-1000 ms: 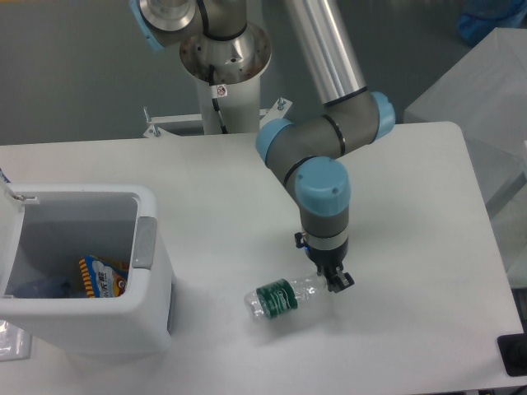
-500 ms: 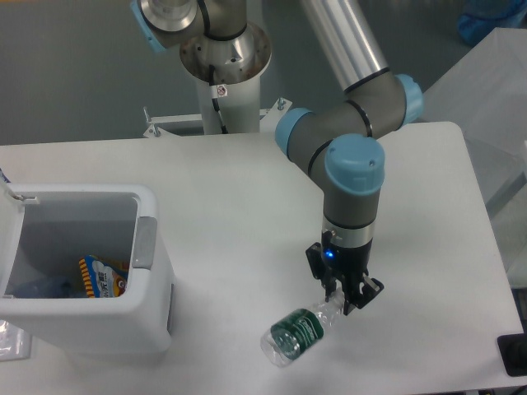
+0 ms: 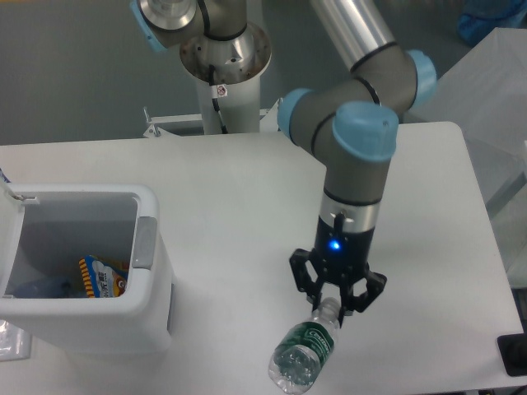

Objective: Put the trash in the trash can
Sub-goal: 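Lift the water bottle and carry it over the bin, then lower the bottle into the bin and open the gripper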

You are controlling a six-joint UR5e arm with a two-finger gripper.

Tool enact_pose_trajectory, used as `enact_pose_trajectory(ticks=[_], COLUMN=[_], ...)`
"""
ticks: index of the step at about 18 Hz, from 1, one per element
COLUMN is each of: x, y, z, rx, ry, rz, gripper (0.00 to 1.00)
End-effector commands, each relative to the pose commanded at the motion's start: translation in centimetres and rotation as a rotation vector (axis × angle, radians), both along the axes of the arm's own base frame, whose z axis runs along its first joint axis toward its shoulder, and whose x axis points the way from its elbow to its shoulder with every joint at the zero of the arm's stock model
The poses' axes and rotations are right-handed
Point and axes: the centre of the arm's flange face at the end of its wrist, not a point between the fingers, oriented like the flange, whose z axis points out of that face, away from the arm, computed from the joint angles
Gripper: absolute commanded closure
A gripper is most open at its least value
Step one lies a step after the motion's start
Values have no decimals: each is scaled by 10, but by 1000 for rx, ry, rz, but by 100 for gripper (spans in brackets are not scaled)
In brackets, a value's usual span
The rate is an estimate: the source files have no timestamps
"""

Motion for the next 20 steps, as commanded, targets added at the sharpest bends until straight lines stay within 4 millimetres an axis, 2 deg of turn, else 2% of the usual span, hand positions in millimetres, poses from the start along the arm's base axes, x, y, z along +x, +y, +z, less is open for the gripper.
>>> enact_pose_trajectory(ticks=[4, 6, 9, 11, 13, 16, 20], x=[54, 98, 137, 175, 204, 238, 248], y=[5, 13, 13, 19, 16, 20, 20], z=[54, 75, 101, 102, 102, 89, 69], rx=[82, 104, 143, 140, 138, 116, 85], ry=[-19, -21, -44, -58, -62, -81, -105], rz=[6, -25, -21, -61, -96, -147, -162], gripper=[66, 66, 66, 66, 66, 66, 66])
